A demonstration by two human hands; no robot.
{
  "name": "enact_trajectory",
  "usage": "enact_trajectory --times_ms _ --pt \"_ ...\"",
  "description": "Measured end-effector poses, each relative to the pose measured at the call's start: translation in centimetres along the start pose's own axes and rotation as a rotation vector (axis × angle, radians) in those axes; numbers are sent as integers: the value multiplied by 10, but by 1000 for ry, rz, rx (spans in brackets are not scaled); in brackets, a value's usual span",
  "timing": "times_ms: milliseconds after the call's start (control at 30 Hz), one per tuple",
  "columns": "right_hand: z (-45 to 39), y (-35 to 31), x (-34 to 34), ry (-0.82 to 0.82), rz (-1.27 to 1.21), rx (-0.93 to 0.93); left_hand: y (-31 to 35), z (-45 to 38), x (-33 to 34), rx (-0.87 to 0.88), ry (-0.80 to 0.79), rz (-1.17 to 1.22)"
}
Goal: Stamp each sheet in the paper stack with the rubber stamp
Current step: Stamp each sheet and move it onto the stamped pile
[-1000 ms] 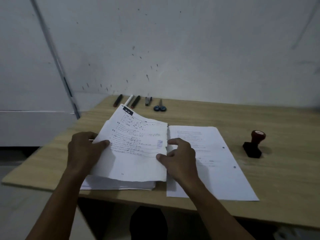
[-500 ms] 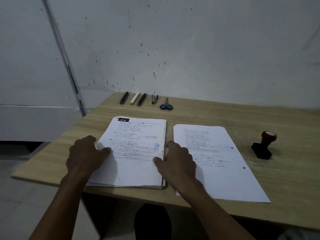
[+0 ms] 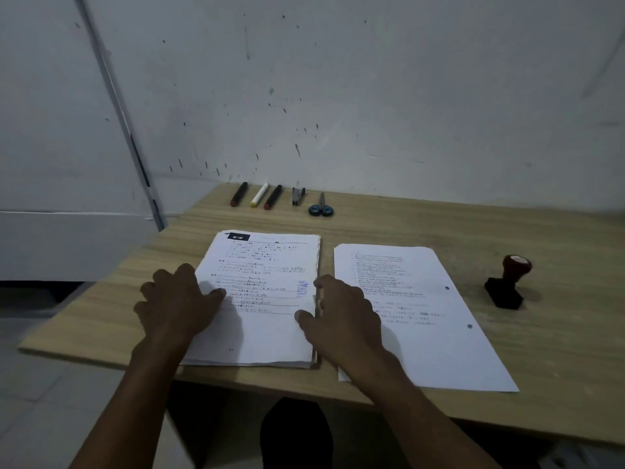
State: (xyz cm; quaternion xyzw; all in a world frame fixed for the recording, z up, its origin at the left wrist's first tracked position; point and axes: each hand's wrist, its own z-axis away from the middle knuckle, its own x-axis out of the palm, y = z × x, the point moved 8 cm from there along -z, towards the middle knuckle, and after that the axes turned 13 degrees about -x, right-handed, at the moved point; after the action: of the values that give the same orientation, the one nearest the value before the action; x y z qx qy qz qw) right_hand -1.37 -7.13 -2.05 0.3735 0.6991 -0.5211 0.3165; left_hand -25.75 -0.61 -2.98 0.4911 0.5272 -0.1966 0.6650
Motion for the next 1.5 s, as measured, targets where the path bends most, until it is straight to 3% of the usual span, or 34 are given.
enact_trajectory --times_ms 100,233,400,567,700,867,1200,1333,1500 --pt "3 3 -13 42 -30 -45 20 14 -12 121 137 176" --pt "11 19 -36 114 -3 -96 58 47 -21 436 202 549" --pt "25 65 -77 300 106 -38 114 98 1 705 74 611" --pt "45 132 -128 564 149 200 158 135 32 805 -55 634" --pt "56 178 -162 675 184 337 184 155 49 856 -123 635" --pt "47 219 -173 532 221 459 203 166 61 860 -137 621" --pt "22 244 -173 328 269 466 204 158 71 839 -139 603" --pt "20 240 -172 316 311 429 205 156 74 838 -139 603" --pt "17 212 -165 353 174 255 214 160 89 838 -195 566"
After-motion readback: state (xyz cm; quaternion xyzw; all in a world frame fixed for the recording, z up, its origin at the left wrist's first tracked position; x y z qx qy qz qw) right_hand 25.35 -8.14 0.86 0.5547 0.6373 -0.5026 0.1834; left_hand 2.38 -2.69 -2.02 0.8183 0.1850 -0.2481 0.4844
